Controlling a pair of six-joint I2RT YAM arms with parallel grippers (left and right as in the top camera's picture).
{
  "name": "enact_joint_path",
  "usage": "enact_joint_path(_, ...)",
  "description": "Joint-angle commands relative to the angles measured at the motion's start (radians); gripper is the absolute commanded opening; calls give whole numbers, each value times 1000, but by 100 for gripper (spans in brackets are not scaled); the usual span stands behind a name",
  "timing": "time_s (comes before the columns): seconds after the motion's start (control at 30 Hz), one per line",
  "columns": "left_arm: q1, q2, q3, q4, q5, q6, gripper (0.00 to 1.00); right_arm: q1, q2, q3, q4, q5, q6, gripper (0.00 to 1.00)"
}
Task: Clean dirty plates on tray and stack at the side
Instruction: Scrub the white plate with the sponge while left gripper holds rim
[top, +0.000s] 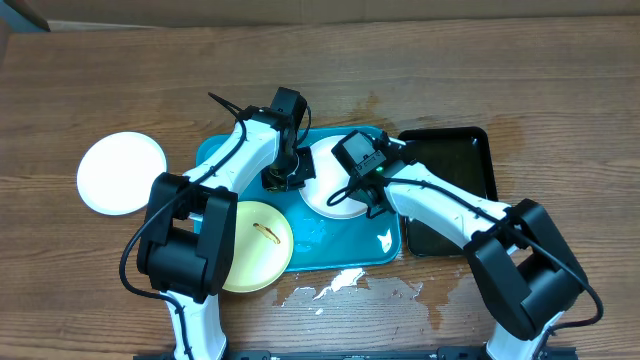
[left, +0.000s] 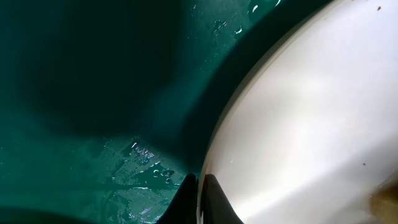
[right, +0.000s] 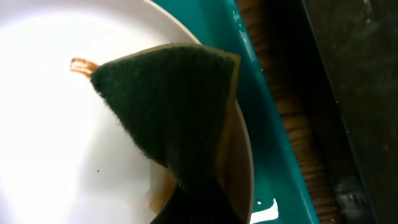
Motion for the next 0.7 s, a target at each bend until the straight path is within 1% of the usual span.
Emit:
enact_joint_path(0.0,6,22,-21,-3,-71,27,4,-27,20,-2,8,-16,60,4)
enact_joint_path(0.1,6,22,-38,1,-92,28,4,-48,41,-2,11,-16,76,4)
enact_joint_path(0.2,6,22,-48,5,-93,55,4,-57,76,-2,21,-25,76,4)
enact_joint_path(0.3,6,22,-48,5,-92,92,4,-64,106,-2,85,-92,70,4)
enact_joint_path(0.43,6,22,-48,-3,-92,155,4,-67,122,-2,135,-88,59,4)
enact_joint_path(0.53,6,22,-48,-4,-93,208,4,-68,122,-2,189,-87,8,4)
enact_joint_path(0.67,6,22,-48,-2,-93,238,4,-70,122,-2,234,-85,2,4)
